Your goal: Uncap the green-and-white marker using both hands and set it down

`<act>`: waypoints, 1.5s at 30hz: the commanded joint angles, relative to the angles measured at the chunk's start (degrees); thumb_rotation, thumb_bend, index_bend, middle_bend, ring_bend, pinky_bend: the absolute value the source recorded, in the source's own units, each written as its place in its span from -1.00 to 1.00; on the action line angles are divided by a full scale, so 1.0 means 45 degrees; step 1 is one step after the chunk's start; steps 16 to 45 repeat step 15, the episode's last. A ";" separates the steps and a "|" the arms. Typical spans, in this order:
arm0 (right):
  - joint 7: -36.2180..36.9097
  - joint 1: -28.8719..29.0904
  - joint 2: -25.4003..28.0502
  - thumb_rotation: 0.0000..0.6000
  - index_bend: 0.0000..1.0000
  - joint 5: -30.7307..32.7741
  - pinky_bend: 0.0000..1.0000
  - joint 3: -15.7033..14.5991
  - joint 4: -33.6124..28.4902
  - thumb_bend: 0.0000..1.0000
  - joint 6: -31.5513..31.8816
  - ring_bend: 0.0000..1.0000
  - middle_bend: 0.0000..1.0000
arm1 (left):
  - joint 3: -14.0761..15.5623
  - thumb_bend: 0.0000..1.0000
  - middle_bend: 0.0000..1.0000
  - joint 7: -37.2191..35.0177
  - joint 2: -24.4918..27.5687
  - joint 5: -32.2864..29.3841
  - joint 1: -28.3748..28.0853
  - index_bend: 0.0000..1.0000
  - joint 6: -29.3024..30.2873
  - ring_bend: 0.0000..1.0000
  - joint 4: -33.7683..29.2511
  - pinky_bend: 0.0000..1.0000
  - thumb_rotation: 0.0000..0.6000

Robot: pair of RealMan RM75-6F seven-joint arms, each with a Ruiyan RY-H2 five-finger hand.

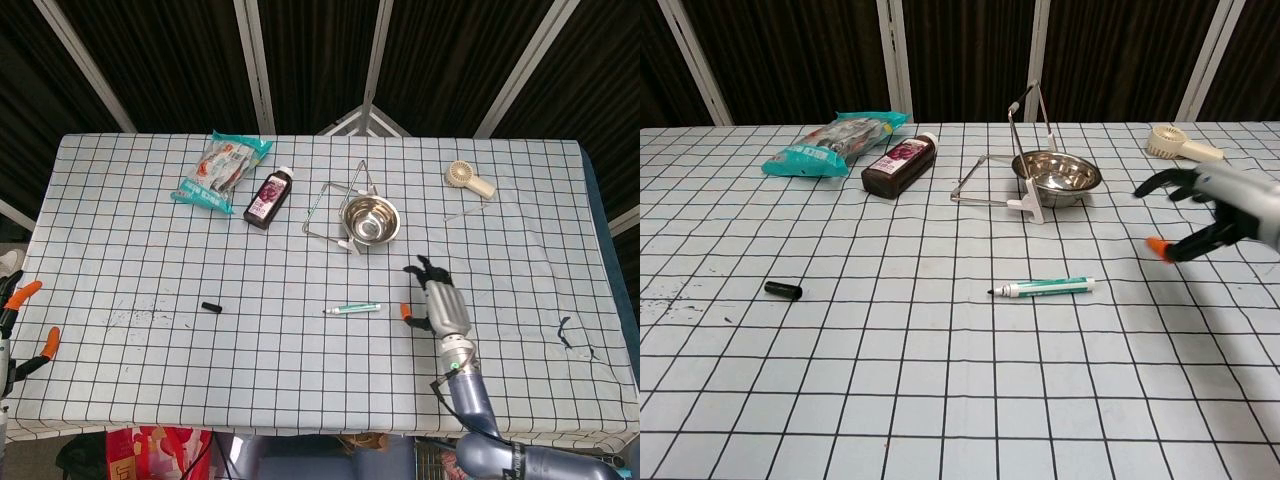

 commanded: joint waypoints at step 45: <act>0.3735 -0.4598 0.5574 1.00 -0.55 -0.4250 -0.84 -0.1953 0.1463 -0.14 0.3752 -0.75 -0.85 | -0.0267 0.07 -0.94 0.0669 0.0520 -0.0457 0.0761 -0.64 0.0250 -1.00 0.0042 -1.00 1.00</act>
